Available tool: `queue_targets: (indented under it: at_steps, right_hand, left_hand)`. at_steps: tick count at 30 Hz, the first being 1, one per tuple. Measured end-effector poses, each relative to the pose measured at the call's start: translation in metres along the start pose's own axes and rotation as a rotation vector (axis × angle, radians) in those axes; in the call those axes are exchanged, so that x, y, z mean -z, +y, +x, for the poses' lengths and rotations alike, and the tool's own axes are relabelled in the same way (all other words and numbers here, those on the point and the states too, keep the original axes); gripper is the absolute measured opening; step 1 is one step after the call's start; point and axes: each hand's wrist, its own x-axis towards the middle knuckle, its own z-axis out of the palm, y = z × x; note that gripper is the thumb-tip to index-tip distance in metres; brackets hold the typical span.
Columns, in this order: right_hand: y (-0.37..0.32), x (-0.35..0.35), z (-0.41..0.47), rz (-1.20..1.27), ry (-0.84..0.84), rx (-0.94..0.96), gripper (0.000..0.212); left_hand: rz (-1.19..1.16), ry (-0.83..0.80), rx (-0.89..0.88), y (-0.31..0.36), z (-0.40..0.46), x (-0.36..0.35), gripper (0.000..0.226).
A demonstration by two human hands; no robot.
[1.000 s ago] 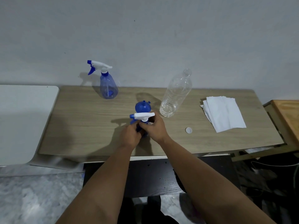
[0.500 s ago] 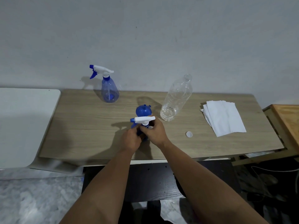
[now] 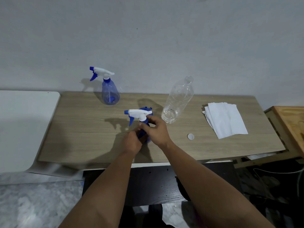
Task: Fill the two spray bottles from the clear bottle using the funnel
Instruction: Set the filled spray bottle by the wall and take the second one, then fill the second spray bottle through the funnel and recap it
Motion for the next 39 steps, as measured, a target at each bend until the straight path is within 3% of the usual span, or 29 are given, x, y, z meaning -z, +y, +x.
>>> queue_targets:
  at_steps: [6, 8, 13, 18, 23, 29, 35, 39]
  right_hand:
    - [-0.036, 0.011, 0.011, 0.053, 0.145, 0.072, 0.016]
    - [-0.047, 0.019, 0.013, -0.003, 0.216, 0.109, 0.025]
    - [-0.062, 0.049, 0.007, -0.157, 0.268, 0.239, 0.01]
    - [-0.013, 0.067, -0.002, -0.591, 0.04, -0.003, 0.02]
    - [0.039, 0.071, -0.003, -0.732, -0.192, -0.351, 0.023]
    - [0.059, 0.065, 0.005, -0.815, -0.119, -0.438, 0.02]
    - [0.059, 0.062, -0.003, -1.263, -0.087, -0.311, 0.043]
    - [0.036, 0.056, 0.001, -1.293, -0.102, -0.103, 0.039]
  left_hand:
    - [-0.009, 0.0, 0.034, 0.005, 0.0, 0.0, 0.026]
    - [0.01, 0.005, 0.016, 0.004, 0.002, 0.0, 0.026]
    - [0.008, 0.015, -0.022, -0.005, -0.003, 0.004, 0.021]
    - [0.0, 0.045, -0.075, -0.011, -0.009, 0.008, 0.025]
    - [0.065, 0.049, -0.095, -0.01, -0.013, 0.014, 0.025]
    - [0.047, 0.061, -0.118, -0.012, -0.016, 0.014, 0.026]
    - [0.04, 0.036, -0.096, -0.011, -0.015, 0.016, 0.028]
    - [0.054, 0.007, -0.099, -0.008, -0.016, 0.022, 0.033]
